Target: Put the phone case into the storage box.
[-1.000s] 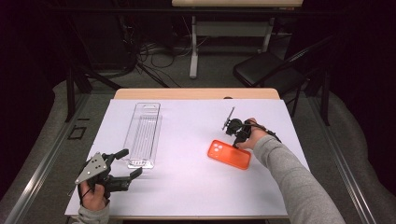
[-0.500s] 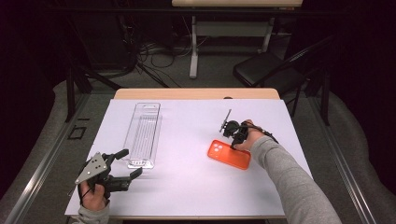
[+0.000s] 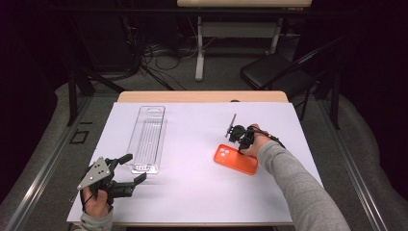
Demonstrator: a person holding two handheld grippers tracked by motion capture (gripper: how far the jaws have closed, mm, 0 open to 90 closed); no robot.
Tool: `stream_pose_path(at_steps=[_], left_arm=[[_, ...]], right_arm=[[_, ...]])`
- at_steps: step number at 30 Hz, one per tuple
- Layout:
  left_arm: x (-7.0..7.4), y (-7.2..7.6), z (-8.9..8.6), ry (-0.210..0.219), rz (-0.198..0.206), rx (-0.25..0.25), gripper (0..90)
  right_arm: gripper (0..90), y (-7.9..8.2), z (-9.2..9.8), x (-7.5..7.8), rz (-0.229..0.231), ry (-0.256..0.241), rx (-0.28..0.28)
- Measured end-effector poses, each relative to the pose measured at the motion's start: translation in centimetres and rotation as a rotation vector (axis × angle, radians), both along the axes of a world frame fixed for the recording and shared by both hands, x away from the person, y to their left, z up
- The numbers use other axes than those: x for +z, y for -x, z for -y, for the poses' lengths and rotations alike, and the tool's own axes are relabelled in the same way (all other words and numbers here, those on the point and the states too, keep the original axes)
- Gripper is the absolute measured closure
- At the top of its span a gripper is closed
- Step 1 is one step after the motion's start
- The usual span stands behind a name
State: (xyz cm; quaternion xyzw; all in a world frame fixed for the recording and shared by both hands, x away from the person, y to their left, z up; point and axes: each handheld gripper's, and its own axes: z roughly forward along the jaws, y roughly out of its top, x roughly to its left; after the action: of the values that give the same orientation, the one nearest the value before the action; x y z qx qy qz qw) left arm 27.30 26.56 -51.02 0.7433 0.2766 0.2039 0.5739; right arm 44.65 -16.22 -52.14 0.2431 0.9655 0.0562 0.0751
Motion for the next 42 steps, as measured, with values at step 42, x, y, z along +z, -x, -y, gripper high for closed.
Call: stream_pose_path(at_steps=[42], left_arm=[[-0.02,0.0,-0.02,-0.002,-0.002,0.003,15.8]], right_arm=[[89.4,-0.1,-0.03,-0.19,-0.013,0.006,0.003]])
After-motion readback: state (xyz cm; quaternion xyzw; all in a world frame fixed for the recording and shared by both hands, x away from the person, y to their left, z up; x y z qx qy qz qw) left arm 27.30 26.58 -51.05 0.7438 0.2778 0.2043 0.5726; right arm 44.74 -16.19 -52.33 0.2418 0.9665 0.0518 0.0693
